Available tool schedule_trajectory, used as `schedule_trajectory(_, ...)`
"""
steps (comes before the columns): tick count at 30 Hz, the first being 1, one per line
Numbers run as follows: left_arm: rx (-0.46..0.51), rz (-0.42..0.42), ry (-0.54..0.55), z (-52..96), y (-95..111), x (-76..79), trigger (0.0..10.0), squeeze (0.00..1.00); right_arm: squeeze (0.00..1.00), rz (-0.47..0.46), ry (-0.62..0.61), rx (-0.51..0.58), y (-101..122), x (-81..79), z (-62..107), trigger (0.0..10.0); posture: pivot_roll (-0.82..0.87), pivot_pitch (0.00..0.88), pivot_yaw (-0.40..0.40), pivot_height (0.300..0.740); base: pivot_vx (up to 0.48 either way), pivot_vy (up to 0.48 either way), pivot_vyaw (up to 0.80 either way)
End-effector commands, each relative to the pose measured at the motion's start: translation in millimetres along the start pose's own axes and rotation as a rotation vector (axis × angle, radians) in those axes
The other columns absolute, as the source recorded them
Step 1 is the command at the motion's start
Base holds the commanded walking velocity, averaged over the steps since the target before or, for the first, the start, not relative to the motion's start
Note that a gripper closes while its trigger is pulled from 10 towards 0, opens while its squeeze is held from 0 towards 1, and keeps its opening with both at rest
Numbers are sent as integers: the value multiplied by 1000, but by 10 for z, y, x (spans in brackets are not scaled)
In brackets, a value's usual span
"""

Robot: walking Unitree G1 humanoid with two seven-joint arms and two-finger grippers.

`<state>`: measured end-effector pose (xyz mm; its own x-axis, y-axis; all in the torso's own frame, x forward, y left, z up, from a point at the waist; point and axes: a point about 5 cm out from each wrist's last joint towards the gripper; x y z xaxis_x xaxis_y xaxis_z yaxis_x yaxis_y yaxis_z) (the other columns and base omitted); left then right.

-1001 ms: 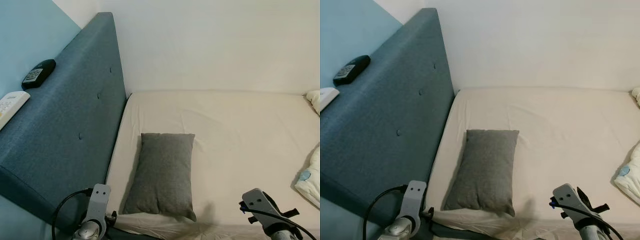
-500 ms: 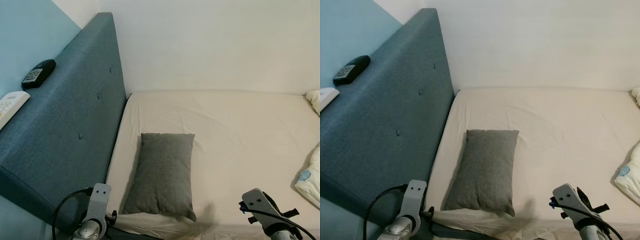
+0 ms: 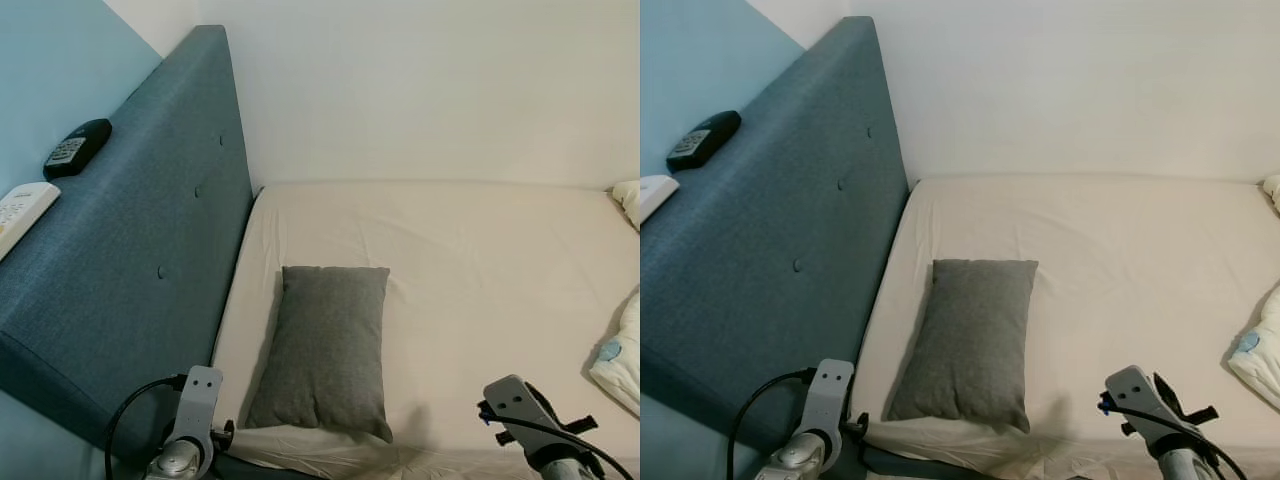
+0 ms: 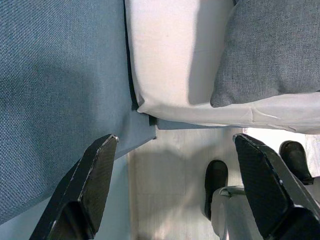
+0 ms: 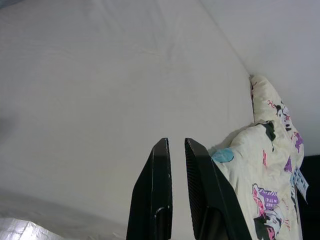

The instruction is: Clean up the room

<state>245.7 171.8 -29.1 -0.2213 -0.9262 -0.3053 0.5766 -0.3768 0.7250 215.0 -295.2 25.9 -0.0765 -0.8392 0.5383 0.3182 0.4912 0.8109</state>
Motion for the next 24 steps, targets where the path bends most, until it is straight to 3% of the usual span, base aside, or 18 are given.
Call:
schedule_trajectory(1, -23, -4, 3, 14, -78, -20, 10000, 0, 0, 6, 6, -30, -67, -3, 32, 10000, 34, 140, -10, 740, 0, 0, 0)
schedule_trajectory(24, -36, 9, 8, 55, -162, 8, 10000, 0, 0, 6, 5, -27, -112, 21, 114, 10000, 25, 156, -29, 740, 0, 0, 0)
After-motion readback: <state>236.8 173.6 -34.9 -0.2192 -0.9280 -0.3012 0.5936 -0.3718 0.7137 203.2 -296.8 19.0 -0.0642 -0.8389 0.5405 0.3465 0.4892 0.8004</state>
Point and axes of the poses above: a point about 5 cm out from each wrist's last joint towards the gripper, its own z axis pointing back from the gripper into the wrist, its own y axis along the axis of the wrist's last joint, x = y × z, and after that the axes turned 15 degrees about -z, right-handed
